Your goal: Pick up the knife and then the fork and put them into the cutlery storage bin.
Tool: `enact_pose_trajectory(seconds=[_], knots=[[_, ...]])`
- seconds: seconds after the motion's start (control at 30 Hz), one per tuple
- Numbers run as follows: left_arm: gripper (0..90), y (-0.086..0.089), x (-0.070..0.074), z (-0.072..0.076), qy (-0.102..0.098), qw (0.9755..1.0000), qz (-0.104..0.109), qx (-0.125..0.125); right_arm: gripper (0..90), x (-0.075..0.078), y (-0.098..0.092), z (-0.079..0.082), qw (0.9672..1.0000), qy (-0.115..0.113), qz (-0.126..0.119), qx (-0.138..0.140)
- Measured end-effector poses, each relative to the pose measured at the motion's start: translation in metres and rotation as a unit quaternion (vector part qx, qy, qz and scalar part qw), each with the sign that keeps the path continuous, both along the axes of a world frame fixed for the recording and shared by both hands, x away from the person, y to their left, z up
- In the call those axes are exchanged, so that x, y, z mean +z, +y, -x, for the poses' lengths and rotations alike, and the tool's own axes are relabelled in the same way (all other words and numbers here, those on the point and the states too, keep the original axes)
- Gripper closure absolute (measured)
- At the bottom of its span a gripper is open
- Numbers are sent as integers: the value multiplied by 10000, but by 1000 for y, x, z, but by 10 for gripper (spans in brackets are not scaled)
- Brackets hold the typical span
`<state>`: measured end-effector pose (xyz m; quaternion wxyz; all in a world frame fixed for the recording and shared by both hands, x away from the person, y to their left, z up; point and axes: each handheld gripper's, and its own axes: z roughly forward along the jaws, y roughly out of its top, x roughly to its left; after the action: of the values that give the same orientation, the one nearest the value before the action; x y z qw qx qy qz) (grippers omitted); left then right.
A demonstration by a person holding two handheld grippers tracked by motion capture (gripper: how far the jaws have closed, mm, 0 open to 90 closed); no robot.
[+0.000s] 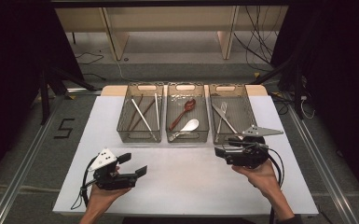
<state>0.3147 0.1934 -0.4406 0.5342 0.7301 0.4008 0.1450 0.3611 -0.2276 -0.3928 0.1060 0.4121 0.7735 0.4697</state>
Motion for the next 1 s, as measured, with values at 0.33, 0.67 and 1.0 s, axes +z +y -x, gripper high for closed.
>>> enact_pose_trajectory(seconds=[0.33,0.67,1.0], knots=[[166,1,0,0,23,10000,8,-42,274,-12,-3,17,9999,-122,-23,19],[167,0,0,0,43,9999,5,-94,270,-24,-10,31,9997,-159,-164,-22],[166,-1,0,0,49,9999,21,-141,252,-35,-9,46,9994,-284,-195,71]])
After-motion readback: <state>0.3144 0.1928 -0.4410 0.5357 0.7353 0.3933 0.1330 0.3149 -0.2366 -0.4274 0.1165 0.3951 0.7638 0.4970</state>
